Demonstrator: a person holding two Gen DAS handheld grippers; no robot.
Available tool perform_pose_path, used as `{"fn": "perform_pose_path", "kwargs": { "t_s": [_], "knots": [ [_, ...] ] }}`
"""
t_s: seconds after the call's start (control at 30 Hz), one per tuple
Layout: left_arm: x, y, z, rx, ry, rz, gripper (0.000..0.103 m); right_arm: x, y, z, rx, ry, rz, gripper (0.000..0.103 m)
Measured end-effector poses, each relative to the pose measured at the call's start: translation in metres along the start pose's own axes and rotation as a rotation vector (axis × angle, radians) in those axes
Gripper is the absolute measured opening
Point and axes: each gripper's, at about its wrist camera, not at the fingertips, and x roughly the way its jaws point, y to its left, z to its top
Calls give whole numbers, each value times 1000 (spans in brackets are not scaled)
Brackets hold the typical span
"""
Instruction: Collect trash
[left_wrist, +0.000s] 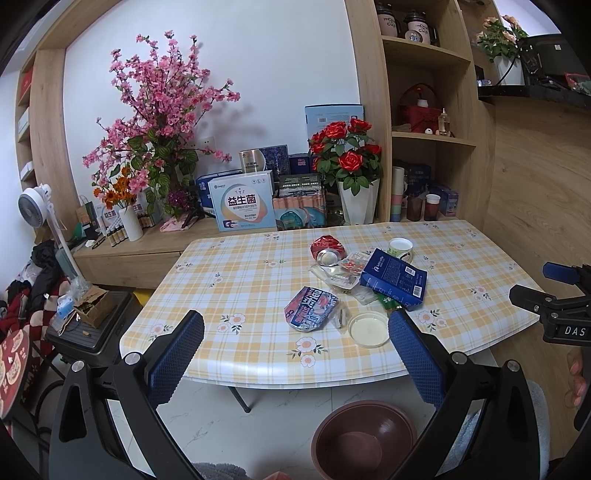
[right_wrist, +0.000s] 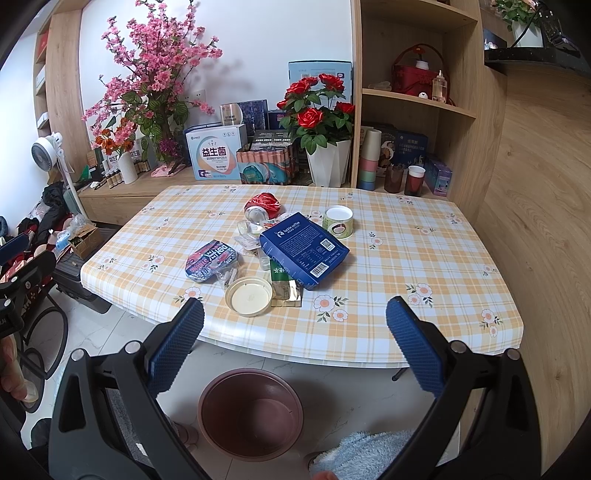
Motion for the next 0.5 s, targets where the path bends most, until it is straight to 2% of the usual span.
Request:
{"fn": "perform_pose_path", "kwargs": {
  "t_s": [0.27, 0.4, 0.5],
  "knots": [
    [0, 3, -2, 10, -18, 16, 98, 1, 0, 0, -11, 4, -7, 97],
    [2, 8, -6, 4, -48, -6, 98, 5, -4, -1, -11, -5, -20, 97],
    [11, 12, -11, -11, -42, -10, 98, 15, -13, -4, 9, -13, -21, 97]
  ]
}}
